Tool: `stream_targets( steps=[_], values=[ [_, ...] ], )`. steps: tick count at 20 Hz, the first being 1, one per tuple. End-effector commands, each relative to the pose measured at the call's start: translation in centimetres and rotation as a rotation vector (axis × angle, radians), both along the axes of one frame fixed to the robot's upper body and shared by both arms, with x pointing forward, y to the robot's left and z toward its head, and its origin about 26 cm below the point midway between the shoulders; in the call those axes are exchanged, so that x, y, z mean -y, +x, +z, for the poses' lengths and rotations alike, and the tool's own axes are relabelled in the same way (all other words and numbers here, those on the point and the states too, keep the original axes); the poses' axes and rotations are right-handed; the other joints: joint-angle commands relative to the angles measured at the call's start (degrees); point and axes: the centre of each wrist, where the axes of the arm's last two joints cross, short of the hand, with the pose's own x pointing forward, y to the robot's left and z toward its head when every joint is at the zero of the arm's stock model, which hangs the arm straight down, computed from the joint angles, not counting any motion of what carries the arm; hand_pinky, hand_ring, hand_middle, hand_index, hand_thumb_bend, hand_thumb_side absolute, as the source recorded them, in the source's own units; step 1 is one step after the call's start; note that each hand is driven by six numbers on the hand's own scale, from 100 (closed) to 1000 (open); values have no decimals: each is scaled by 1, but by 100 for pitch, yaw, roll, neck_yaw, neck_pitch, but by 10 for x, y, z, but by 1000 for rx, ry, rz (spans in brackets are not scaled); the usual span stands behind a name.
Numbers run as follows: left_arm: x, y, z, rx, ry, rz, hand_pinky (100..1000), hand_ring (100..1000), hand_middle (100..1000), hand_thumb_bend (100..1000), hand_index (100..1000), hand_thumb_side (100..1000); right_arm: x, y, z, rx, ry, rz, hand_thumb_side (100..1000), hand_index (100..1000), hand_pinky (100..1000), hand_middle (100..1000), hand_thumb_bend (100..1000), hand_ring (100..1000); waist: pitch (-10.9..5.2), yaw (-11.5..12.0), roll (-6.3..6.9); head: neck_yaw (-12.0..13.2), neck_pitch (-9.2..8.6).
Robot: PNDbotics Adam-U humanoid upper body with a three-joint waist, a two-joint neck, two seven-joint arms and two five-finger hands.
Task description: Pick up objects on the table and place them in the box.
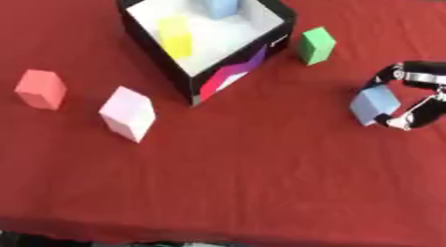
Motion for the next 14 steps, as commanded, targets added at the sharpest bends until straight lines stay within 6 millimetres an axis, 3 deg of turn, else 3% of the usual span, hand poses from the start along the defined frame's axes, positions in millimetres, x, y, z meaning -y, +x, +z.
stream_targets(
  steps=[1,3,4,14],
  values=[
    [-2,0,10,23,29,-5,881,757,823,251,784,825,4,-7,21,56,-8,-10,100,624,929,490,148,743,-98,1,10,13,11],
    [-2,0,10,23,29,-5,881,757,823,251,784,823,0,-10,27,80,0,-11,140,597,924,469,100,715,-103,3,9,15,0],
    [-2,0,10,23,28,-5,881,757,823,252,784,822,-3,-11,31,97,7,-13,100,586,921,459,119,702,-107,4,8,15,-3],
    [-3,-2,11,24,26,1,882,758,824,252,784,818,-28,-22,89,276,71,-29,100,536,906,413,100,636,-155,-7,-15,-41,1]
  ],
)
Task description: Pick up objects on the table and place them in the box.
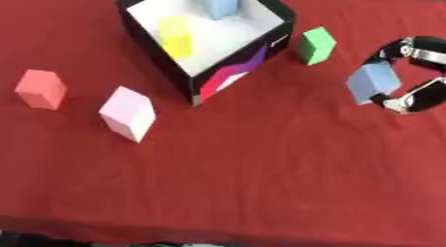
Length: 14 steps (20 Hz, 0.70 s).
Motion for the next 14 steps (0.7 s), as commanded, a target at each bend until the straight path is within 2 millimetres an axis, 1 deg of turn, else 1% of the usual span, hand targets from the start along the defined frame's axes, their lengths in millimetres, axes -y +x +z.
stream_targets(
  steps=[1,4,7,9,11,14],
  values=[
    [-3,-2,11,25,26,2,882,758,824,252,784,818,1,-7,34,77,-17,-15,100,536,905,414,100,637,-140,-8,13,-29,1],
    [-3,-2,10,23,27,2,882,758,824,252,783,818,-7,-8,53,119,-24,-2,100,538,899,416,124,639,-153,-11,10,-51,-1],
    [-3,-2,10,23,27,2,882,758,824,250,783,815,-20,-5,74,192,-19,7,100,539,893,418,159,640,-164,-12,23,-83,-8],
    [-2,-2,10,29,26,-1,882,758,824,247,783,808,-33,2,87,245,-5,8,100,539,890,417,177,636,-171,-4,37,-133,-13],
    [0,-2,12,41,26,-8,882,758,824,245,783,799,-45,11,96,295,8,4,100,540,887,435,204,635,-176,14,46,-197,-23],
    [4,-2,16,61,23,-23,881,758,824,244,783,787,-63,27,104,351,32,-7,100,537,886,468,206,629,-177,65,46,-306,-96]
  ],
)
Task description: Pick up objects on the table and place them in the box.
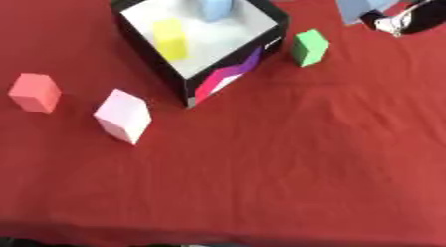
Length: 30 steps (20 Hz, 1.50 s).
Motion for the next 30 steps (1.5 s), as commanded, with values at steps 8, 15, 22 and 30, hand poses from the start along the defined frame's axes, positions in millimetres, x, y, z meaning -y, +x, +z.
stream_targets(
  steps=[8,15,22,30],
  values=[
    [15,0,26,89,8,-66,879,759,824,247,782,770,-32,45,2,115,94,-53,100,531,888,465,169,614,-100,212,-11,-390,-362],
    [27,3,40,144,0,-112,877,760,823,242,783,737,-54,68,-13,125,139,-77,100,528,890,465,131,606,-57,431,-55,-733,-372],
    [45,2,60,221,-10,-185,872,757,820,243,782,718,-76,86,-28,142,167,-97,100,531,887,467,151,606,-43,724,-160,-1004,-363],
    [56,0,73,263,-18,-231,868,750,812,246,778,719,-93,94,-42,152,92,-101,100,547,878,474,253,627,-10,888,-274,-1171,-313]
  ],
)
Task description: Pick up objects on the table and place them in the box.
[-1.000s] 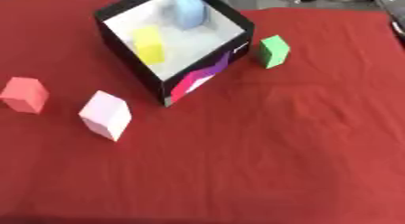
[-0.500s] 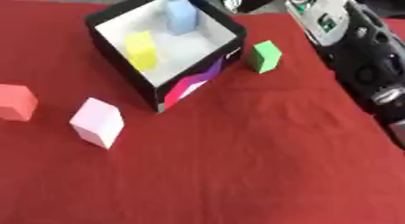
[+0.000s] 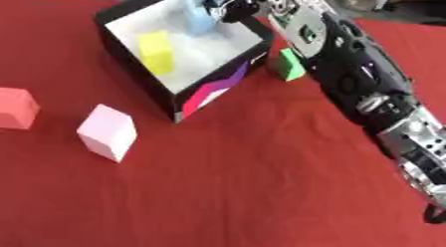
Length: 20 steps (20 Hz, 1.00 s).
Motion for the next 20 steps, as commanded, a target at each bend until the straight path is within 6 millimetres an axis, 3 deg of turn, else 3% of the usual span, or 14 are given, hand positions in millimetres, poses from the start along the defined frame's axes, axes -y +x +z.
stream_targets(
  steps=[1,8,15,16,20],
  values=[
    [3,-4,12,39,7,-20,866,749,810,247,777,720,-4,0,11,39,-36,1,100,549,879,475,253,628,-86,14,36,-58,-4],
    [9,-10,18,73,-1,-42,859,742,805,240,773,717,-17,3,-4,7,-73,16,100,550,878,475,246,629,-80,29,49,-131,53],
    [9,-10,18,60,11,-36,855,730,794,243,767,718,-14,9,-20,-40,-98,-14,100,582,877,502,255,665,-69,34,51,-218,63],
    [9,-9,18,57,14,-37,856,730,794,243,767,718,-13,10,-21,-45,-106,-21,100,611,878,522,268,681,-69,36,49,-233,60],
    [9,-8,17,49,23,-41,857,731,794,243,766,718,-11,10,-22,-55,-148,-46,165,894,897,770,417,836,-70,37,43,-217,55]
  ],
)
